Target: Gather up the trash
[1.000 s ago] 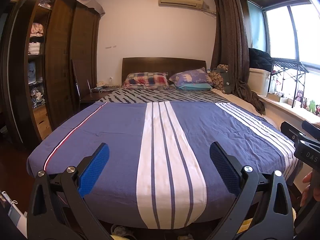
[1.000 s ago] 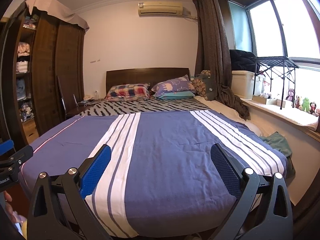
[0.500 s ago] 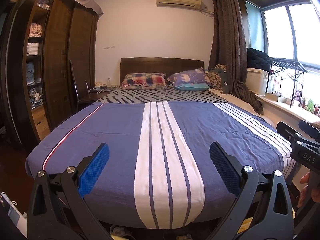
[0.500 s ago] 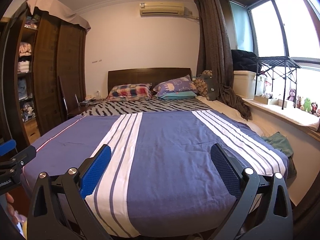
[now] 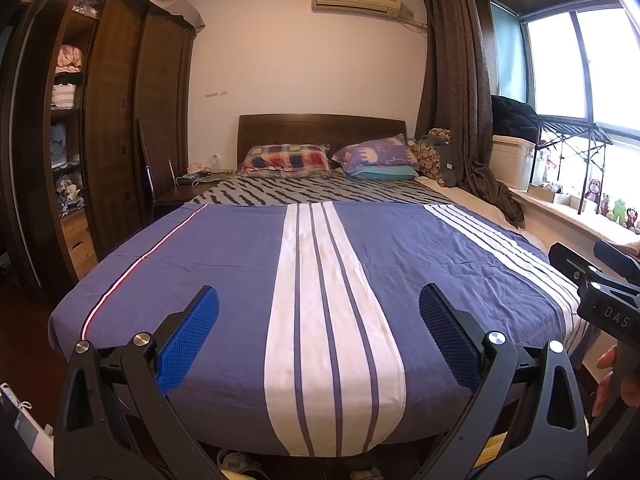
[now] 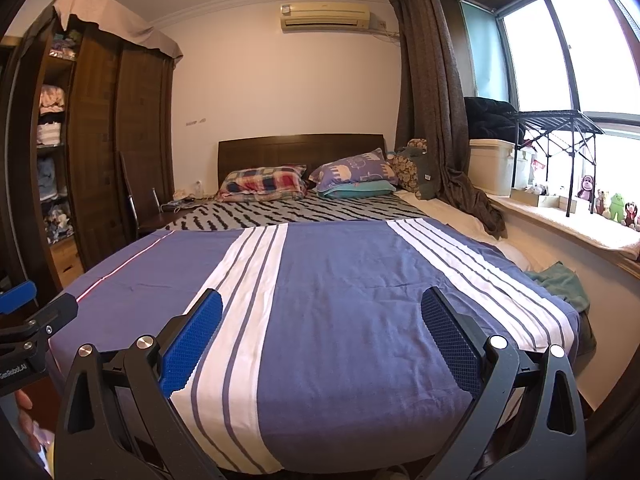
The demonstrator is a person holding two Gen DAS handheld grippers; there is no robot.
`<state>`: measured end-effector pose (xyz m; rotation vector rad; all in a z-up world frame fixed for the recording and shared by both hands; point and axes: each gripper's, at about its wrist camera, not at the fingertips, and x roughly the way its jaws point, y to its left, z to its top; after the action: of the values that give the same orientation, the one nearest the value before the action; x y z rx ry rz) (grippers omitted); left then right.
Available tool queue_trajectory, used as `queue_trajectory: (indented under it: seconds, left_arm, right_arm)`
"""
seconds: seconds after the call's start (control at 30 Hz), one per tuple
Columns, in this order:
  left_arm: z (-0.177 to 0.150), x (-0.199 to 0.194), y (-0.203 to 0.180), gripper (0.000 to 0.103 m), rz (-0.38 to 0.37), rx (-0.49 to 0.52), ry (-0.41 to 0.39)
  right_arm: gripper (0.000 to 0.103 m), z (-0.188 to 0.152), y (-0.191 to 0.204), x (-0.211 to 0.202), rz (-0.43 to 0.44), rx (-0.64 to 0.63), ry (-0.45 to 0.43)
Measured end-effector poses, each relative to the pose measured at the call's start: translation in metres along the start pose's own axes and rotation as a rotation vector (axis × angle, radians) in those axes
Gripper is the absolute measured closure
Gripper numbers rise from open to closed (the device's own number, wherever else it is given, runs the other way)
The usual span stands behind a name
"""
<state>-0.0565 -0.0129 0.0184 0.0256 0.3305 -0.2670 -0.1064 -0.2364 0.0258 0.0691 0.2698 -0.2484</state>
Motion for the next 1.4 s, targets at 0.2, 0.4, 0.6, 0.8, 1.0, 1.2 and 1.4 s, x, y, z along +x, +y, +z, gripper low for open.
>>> queue_trajectory:
  seconds: [0.2,0.4,0.6,0.8,1.0,1.2,1.4]
  left_arm:
    - [0.0008,0.0004,0.0004,0.008,0.0,-0.003,-0.001]
    - [0.0012,0.0001,-0.0006,0.008,-0.001,-0.004,-0.003]
    - [0.0018,0.0005,-0.0032,0.008,-0.003,0.003,0.001]
    - [0.0026,-0.0003,-0.0046,0.008,-0.007,0.009,-0.001]
    - [0.0041,0.0001,-0.0062,0.008,-0.01,0.015,-0.001]
    - [0.0046,0.0,-0.0062,0.008,-0.009,0.014,-0.003]
    - [0.005,0.0001,-0.0065,0.008,-0.008,0.015,-0.004]
  right_arm:
    - [0.003,0.001,-0.0011,0.0009,-0.004,0.003,-0.003]
    - [0.003,-0.0017,-0.0005,0.002,-0.01,0.008,-0.002]
    - [0.003,-0.0029,0.0013,0.0021,-0.006,0.007,0.003]
    - [0.003,-0.0028,0.0009,0.0023,-0.006,0.008,0.001]
    - [0.003,-0.0028,0.0018,0.0029,-0.005,0.007,0.004]
    - [0.003,-0.0024,0.0026,0.0038,-0.005,0.008,0.0]
    - [0.003,-0.0016,0.002,0.0046,-0.004,0.008,-0.001]
